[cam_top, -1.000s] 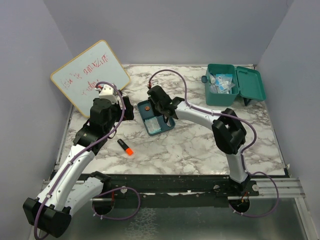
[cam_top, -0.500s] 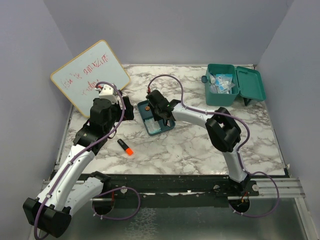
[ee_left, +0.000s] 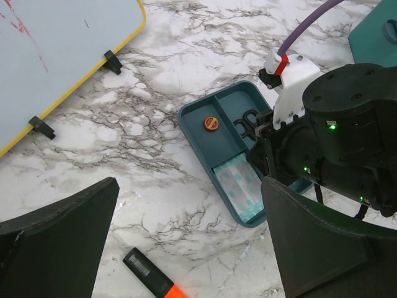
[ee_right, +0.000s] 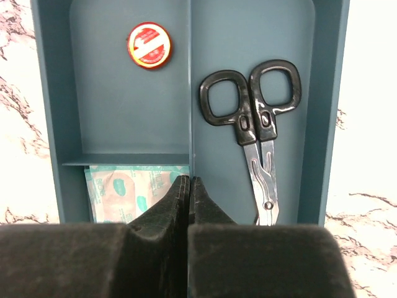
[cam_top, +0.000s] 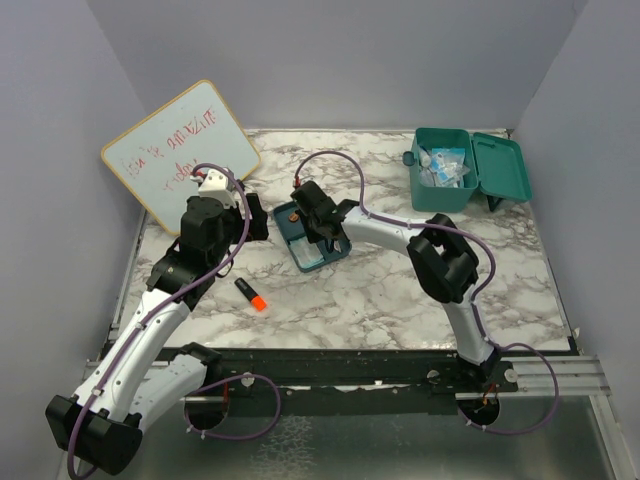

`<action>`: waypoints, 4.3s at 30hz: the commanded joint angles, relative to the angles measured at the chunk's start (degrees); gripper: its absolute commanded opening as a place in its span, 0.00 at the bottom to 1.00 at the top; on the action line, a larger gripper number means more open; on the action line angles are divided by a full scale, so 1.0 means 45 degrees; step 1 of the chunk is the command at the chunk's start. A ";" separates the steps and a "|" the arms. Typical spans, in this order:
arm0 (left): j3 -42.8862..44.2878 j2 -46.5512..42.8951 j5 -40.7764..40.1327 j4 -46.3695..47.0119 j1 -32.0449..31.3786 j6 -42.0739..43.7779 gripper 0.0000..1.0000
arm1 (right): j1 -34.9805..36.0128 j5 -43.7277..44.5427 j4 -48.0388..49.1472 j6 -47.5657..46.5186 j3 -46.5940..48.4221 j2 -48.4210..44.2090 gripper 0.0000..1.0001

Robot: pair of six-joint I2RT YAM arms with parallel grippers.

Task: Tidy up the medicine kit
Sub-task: Pick up the medicine box compartment at the center of the board, then place the medicine box compartment inside the medicine box, then move the medicine box to the center of the board.

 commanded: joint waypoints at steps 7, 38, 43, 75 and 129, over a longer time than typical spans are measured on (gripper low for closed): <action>-0.0183 -0.0144 -0.0156 0.0062 -0.0137 0.0169 0.99 | 0.0088 -0.0099 -0.0341 -0.0024 0.0011 -0.0772 0.00; -0.0223 0.0121 -0.0419 -0.0056 -0.0137 -0.0044 0.99 | 0.0001 0.1190 -0.2568 -0.0059 -0.3472 -0.6512 0.01; -0.0237 0.0139 -0.0392 -0.0056 -0.0137 -0.0066 0.99 | -0.0512 0.1683 -0.3419 -0.0627 -0.2332 -0.7005 0.00; -0.0321 0.0029 0.0228 0.0100 -0.0137 -0.0046 0.99 | -0.9350 -0.1026 -0.3613 -0.3584 0.3186 -0.2831 0.01; -0.0279 0.0368 0.0195 0.0178 -0.0137 -0.0008 0.99 | -0.9612 -0.6513 -0.1903 -0.2515 -0.0795 -0.2208 0.01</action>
